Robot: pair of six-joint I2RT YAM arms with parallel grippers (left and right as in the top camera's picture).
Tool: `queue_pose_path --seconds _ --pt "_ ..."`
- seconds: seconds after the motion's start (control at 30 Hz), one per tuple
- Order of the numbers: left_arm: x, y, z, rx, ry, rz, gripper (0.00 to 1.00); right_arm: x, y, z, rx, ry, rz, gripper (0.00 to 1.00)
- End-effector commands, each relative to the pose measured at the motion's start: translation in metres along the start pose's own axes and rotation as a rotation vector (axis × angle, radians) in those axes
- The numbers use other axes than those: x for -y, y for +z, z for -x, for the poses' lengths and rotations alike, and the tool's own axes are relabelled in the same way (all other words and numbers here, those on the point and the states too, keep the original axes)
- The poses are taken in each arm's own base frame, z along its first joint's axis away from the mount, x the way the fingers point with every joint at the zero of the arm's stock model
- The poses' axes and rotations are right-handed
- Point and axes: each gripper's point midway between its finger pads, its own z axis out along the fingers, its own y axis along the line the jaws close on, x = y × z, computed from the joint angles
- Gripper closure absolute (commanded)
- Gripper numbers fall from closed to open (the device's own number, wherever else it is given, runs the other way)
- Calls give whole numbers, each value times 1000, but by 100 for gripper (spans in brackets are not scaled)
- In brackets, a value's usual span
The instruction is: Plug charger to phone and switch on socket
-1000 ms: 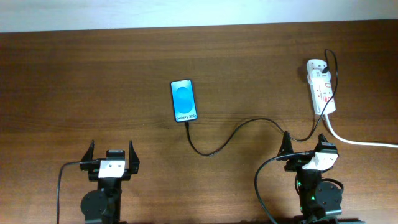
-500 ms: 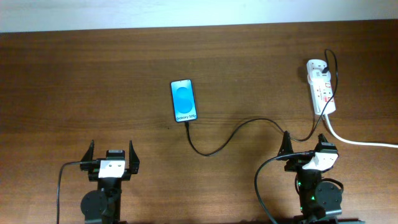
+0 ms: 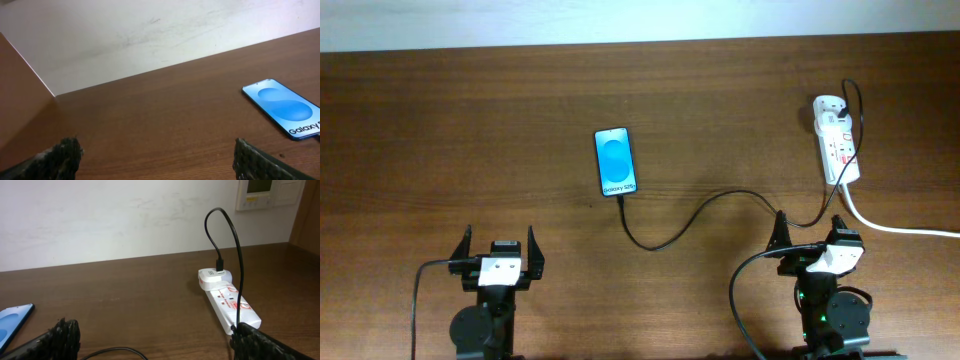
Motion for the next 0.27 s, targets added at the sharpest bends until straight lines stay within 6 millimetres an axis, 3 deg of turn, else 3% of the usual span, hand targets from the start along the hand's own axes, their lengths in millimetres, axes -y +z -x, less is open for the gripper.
queue_pose_path --seconds 0.0,0.23 --pt "0 0 -1 -1 16 4 1 3 0 -3 -5 0 -13 1" --pt "0 0 -1 -1 16 4 1 3 0 -3 -5 -1 -14 2"
